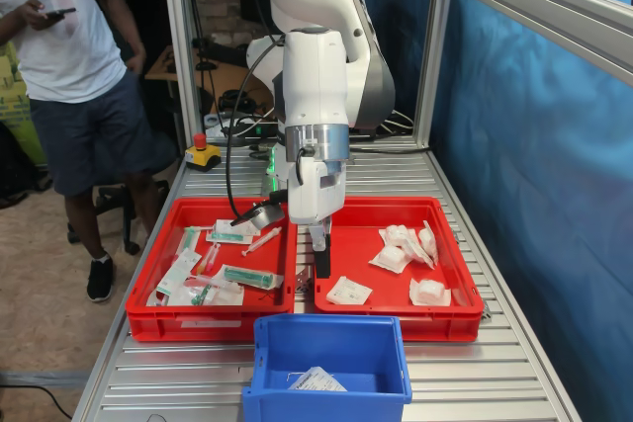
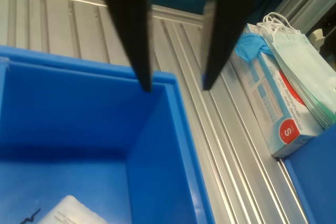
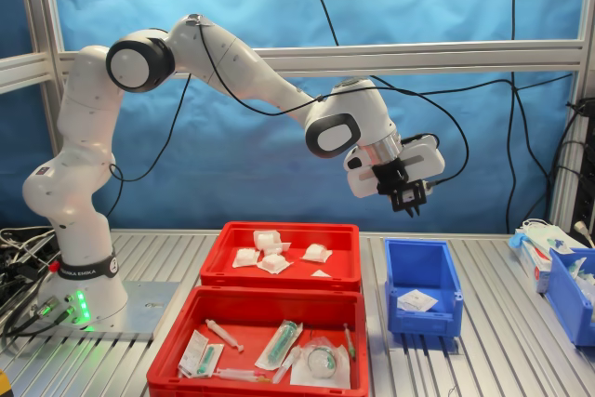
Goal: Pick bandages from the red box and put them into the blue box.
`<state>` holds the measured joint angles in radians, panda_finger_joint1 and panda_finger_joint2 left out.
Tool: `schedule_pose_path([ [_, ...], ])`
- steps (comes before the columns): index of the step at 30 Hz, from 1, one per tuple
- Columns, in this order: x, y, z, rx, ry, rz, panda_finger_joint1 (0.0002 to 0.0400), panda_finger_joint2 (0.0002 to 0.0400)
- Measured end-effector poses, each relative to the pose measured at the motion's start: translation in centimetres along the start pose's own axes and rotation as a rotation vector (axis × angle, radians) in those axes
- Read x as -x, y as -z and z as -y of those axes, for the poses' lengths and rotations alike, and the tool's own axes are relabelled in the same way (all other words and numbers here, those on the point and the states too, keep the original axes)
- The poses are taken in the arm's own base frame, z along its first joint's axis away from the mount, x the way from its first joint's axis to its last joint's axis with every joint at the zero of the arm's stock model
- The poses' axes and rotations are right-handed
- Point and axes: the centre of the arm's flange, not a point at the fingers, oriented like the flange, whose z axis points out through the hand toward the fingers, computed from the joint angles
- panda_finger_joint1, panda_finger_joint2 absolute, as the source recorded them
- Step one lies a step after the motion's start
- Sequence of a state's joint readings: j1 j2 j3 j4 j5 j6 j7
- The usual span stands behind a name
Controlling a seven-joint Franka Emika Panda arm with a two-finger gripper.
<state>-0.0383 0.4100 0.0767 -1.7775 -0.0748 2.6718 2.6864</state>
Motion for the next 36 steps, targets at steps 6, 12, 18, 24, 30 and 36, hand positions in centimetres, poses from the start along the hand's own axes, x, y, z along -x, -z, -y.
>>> schedule_pose_path([
  [6, 0.0, 0.0, 0.0, 0.0, 0.0, 0.0, 0.0051, 0.0051],
  [12, 0.1, 0.0, 0.0, -0.001, 0.0, 0.001, 0.0051, 0.0051],
  [18, 0.1, 0.0, 0.1, -0.001, 0.0, 0.002, 0.0051, 0.0051],
  [24, 0.2, 0.1, 0.1, -0.002, 0.001, 0.004, 0.0259, 0.0259],
  [30, 0.4, 0.1, -0.1, -0.001, 0.004, 0.006, 0.0377, 0.0377],
  [36, 0.9, 0.2, -1.0, 0.005, 0.017, 0.011, 0.0396, 0.0396],
])
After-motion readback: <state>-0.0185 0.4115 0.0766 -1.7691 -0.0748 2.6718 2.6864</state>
